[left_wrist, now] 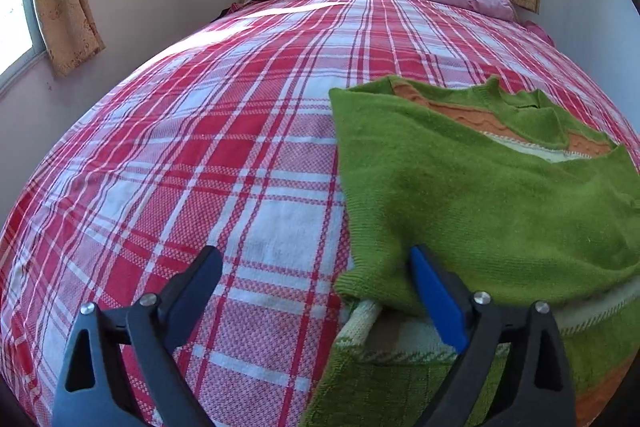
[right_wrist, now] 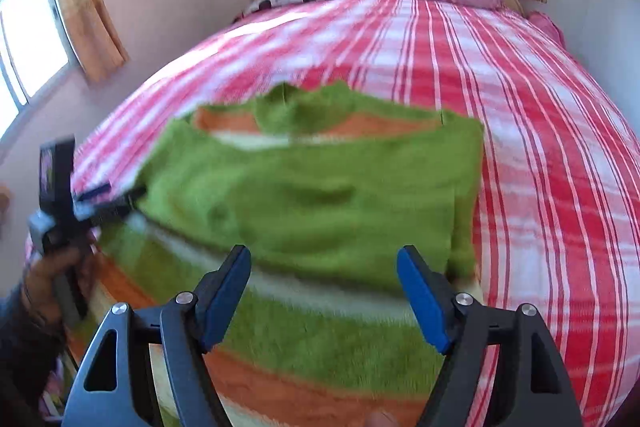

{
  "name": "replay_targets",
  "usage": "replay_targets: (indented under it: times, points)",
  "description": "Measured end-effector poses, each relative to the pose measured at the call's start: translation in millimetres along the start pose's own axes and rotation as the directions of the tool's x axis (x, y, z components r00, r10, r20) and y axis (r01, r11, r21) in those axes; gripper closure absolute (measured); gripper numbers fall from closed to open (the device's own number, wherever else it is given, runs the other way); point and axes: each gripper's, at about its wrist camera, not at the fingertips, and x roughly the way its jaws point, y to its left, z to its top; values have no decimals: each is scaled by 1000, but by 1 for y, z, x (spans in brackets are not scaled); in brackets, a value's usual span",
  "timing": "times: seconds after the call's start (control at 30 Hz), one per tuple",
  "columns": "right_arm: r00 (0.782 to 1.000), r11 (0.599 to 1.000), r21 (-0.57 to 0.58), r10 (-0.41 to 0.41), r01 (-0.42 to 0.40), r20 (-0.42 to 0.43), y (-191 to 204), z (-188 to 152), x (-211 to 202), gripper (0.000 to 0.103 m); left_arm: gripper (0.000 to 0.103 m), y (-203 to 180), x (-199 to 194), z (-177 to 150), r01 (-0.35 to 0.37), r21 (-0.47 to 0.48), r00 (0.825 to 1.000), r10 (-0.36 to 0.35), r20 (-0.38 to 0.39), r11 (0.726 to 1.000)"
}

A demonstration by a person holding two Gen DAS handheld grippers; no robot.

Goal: Fold small clothes

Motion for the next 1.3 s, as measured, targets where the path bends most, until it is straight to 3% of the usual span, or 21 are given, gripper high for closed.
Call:
replay_targets:
  times: [0.07, 0.13, 0.23, 0.57, 1.3]
  points:
    - [998, 997, 70, 25, -21, -59, -14, 7, 22, 27, 3, 1, 0, -1, -1, -10, 1000, 1, 1, 1000]
    - [993, 992, 117, -36, 49, -113, -32, 5, 44, 27, 2, 1, -1, -2, -5, -13, 1000, 5, 2, 1000]
    - [998, 993, 118, -22, 29, -56, -38, -5, 38, 28, 0, 0, -2, -3, -9, -10, 1000, 10, 3, 1000]
    - [970, 967, -88, -242, 238, -39, -8, -32, 28, 28, 0, 1, -8, -8, -23, -9, 1000, 23, 15, 1000]
    - [968, 967, -78, -247, 244, -31, -9, -42, 25, 26, 0, 0, -9, -9, 1, -7, 1000, -1, 11, 1000]
